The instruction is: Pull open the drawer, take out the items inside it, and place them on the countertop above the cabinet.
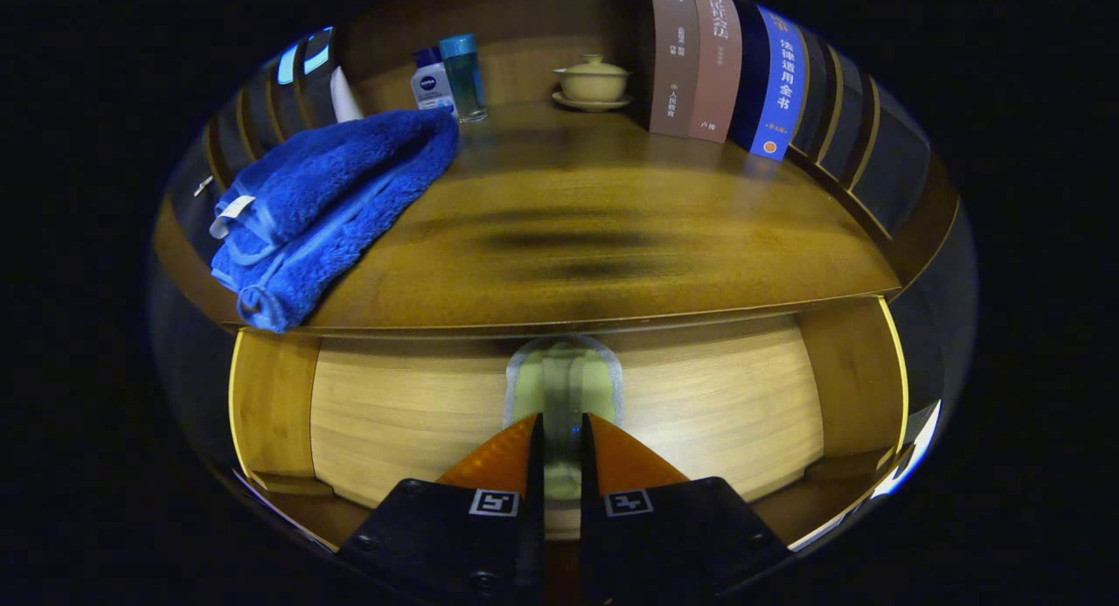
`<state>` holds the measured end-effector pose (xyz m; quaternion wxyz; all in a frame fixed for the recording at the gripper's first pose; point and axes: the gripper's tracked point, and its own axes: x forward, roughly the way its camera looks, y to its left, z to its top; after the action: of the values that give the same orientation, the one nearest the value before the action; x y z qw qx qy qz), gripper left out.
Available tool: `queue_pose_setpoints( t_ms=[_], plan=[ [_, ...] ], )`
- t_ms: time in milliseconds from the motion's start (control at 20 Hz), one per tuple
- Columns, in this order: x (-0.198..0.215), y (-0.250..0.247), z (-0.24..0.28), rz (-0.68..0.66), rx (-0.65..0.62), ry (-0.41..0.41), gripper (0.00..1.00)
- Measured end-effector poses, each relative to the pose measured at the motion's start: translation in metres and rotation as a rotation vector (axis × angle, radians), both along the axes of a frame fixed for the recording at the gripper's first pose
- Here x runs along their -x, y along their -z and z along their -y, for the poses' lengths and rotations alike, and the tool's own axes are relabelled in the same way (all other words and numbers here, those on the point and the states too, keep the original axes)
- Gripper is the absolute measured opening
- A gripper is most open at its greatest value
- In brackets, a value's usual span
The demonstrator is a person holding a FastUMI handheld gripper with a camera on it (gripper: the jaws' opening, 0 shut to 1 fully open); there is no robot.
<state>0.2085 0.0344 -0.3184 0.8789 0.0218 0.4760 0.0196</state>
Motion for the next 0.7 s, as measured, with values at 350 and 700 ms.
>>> queue_pose_setpoints(
  t_ms=[350,700],
  plan=[
    [0.03,-0.062,-0.008,0.069,0.003,-0.074,0.21],
    [0.038,-0.141,0.0,0.178,-0.009,-0.079,0.2]
  ],
)
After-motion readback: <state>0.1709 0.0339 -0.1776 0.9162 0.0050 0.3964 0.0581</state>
